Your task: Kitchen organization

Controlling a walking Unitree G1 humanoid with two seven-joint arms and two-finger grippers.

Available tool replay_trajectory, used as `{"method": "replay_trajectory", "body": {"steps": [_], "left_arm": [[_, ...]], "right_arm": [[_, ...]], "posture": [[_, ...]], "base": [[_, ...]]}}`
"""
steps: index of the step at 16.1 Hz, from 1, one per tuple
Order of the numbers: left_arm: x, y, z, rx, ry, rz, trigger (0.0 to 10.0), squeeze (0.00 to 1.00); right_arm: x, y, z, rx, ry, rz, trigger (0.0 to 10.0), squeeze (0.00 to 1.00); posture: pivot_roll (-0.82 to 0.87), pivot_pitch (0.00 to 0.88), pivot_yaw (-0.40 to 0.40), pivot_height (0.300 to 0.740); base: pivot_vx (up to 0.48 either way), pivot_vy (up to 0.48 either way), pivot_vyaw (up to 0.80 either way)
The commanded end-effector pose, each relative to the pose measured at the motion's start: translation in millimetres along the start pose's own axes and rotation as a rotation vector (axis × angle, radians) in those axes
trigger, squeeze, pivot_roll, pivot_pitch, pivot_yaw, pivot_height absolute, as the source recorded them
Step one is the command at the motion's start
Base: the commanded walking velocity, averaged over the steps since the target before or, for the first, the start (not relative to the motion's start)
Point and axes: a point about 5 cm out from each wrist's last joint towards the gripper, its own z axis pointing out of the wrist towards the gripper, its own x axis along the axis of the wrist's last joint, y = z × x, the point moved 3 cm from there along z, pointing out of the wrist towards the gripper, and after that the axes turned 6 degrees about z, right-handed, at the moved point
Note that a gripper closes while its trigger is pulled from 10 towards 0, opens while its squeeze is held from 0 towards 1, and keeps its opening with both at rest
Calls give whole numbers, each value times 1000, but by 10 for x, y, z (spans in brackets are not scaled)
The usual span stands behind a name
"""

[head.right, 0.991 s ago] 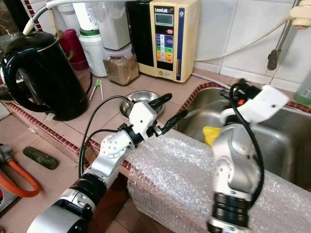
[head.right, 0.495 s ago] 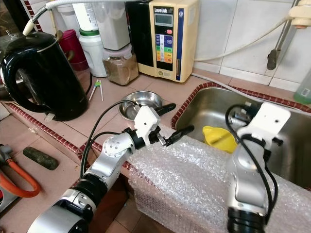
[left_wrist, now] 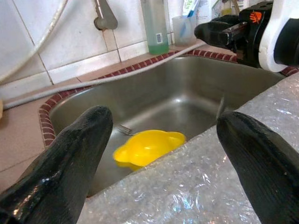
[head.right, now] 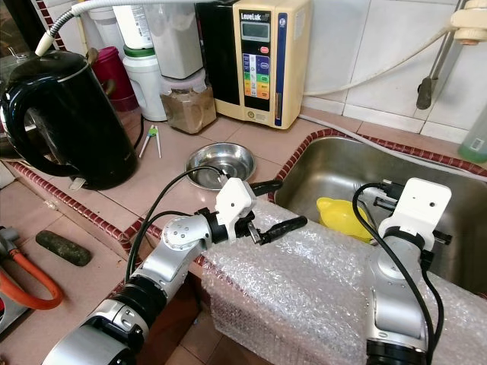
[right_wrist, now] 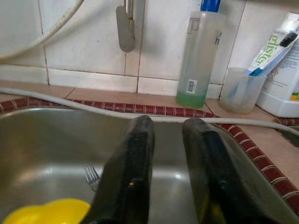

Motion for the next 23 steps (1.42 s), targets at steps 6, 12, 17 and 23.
{"method": "replay_trajectory", "body": {"steps": [6, 12, 17, 23], "left_arm": [[-13, -13, -10, -2, -31, 39, 10000, 1000], [216, -630, -108, 439, 43, 46, 10000, 1000], [2, -1071, -435, 787, -134, -10, 10000, 1000], [-216, -1246, -705, 1038, -301, -55, 10000, 0]], "right_arm": [[76, -160, -22, 65, 33, -5, 10000, 1000], [263, -726, -417, 450, 112, 103, 10000, 1000], [187, -943, -881, 713, 32, 181, 10000, 1000], [298, -1033, -1248, 905, -17, 274, 10000, 1000]], "posture": [[-54, 0, 94, 740], [-60, 0, 88, 740], [-73, 0, 86, 740], [-82, 0, 78, 740]], "base": [[0, 0, 0], [0, 0, 0], [0, 0, 0], [0, 0, 0]]}}
